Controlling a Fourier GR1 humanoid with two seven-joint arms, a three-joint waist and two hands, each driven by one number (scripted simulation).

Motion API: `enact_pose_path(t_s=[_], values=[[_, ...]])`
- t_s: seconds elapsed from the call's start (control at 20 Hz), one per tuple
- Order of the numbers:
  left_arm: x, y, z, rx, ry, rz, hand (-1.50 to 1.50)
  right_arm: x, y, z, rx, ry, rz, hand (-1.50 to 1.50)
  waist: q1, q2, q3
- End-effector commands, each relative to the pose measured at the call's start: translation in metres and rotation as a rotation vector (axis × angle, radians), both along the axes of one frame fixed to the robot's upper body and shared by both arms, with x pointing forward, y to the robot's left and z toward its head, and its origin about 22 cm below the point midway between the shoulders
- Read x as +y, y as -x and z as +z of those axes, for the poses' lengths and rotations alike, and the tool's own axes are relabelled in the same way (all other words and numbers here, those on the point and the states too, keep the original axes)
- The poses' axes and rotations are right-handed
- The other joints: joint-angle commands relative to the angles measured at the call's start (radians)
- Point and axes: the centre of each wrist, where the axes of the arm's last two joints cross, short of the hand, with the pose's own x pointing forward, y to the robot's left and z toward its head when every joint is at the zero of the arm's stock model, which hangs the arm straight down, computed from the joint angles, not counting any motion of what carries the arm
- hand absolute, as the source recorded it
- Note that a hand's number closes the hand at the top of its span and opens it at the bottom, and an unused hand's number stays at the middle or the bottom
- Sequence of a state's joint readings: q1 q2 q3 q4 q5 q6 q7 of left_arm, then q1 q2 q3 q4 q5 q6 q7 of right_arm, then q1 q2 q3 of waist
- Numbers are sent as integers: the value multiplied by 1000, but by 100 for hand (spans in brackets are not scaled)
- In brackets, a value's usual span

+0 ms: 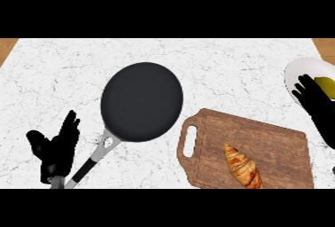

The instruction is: Pick the croissant from the cutting board and place it in the pan

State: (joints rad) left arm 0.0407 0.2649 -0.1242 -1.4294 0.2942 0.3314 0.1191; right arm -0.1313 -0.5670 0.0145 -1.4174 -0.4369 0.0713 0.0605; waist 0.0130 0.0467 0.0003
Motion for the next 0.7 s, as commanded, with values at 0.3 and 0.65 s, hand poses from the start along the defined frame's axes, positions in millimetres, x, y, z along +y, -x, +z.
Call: enact_pose_path(t_s=[0.3,0.65], values=[[15,-9,25,-79,-317,-208,0,45,-14,74,-313,718,239,-150,-14,-76,-28],[21,4,31,-74,-374,-233,0,50,68,41,-205,669,-127,-150,-64,-61,-3]])
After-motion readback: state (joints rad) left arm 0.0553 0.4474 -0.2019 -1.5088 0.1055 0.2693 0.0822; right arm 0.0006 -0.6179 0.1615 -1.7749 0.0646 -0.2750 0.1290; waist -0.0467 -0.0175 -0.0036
